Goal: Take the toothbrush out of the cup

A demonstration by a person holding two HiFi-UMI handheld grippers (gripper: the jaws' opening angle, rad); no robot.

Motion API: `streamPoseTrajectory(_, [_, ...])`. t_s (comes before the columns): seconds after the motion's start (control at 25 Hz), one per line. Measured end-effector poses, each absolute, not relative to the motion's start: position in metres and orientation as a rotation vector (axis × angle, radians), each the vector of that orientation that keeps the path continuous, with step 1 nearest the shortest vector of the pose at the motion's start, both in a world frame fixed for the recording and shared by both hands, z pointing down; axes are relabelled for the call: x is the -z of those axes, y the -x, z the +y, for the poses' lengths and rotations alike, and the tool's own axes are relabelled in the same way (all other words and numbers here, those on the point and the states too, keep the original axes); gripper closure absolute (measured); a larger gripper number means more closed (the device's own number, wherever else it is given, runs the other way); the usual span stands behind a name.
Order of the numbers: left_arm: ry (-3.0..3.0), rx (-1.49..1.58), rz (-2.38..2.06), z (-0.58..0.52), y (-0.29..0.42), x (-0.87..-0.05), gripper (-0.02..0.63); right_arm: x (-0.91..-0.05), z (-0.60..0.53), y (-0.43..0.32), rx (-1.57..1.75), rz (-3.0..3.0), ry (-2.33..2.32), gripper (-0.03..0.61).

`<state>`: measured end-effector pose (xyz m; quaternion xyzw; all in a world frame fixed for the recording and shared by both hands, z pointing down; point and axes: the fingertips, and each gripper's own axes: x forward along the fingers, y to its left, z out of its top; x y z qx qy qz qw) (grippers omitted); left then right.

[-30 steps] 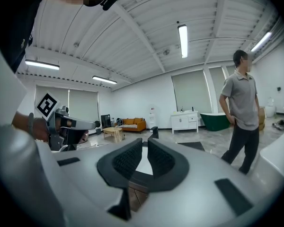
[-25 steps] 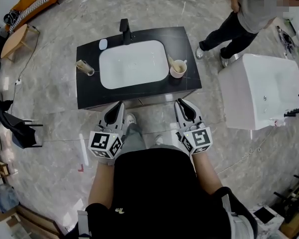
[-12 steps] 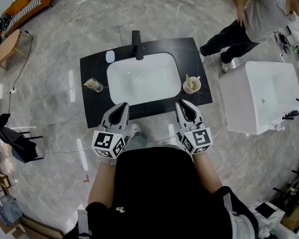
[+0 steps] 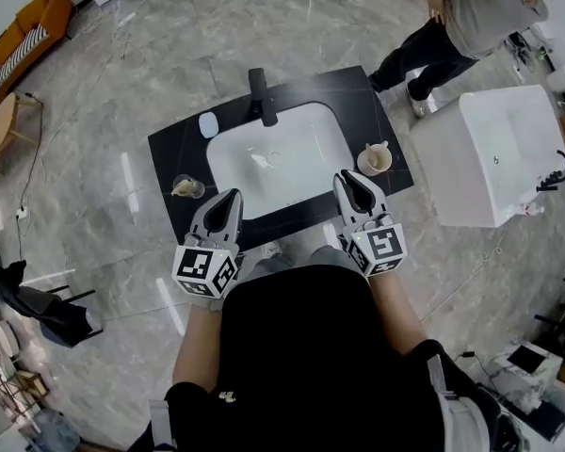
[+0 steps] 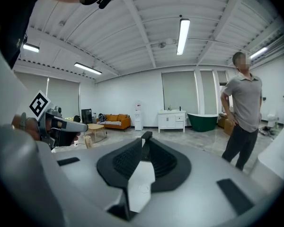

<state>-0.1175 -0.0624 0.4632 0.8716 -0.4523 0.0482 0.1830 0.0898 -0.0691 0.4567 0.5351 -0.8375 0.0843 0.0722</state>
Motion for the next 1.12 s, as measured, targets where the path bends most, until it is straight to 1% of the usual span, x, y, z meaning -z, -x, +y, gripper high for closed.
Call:
streamPoseTrajectory(0.24, [-2.457, -0.158, -1.243, -0.074, 0.112, -0.466, 0.591, -0.466, -0.075, -0.122, -0.279, -2.426, -1.706, 0.534])
streamPoseTrajectory(0.52, [-2.440, -0.204, -1.255, -0.083, 0.086, -0.468, 0.591, -0.488, -0.078, -0.180, -0.300, -2.345, -1.732, 0.529])
streamPoseTrajectory(0.56, [-2.436, -0.211, -1.258, -0.084, 0.081, -0.469, 0.591, -0.493, -0.079, -0.187, -0.312, -2.338, -1.724, 0.521])
streamPoseTrajectory(0.68, [-2.410, -0.241, -1.277, -0.085, 0.069, -0.475, 0.591, -0.512, -0.082, -0.205, -0.361, -2.319, -1.683, 0.457])
streamPoseTrajectory(0.84, [-2.364, -0.283, -1.322, -0.086, 0.058, -0.482, 0.591, -0.537, -0.091, -0.222, -0.405, -2.308, -1.618, 0.428])
streamPoseTrajectory(1.12, [-2.262, -0.321, -1.435, -0.076, 0.055, -0.491, 0.591, -0.584, -0.110, -0.234, -0.400, -2.291, -1.462, 0.407])
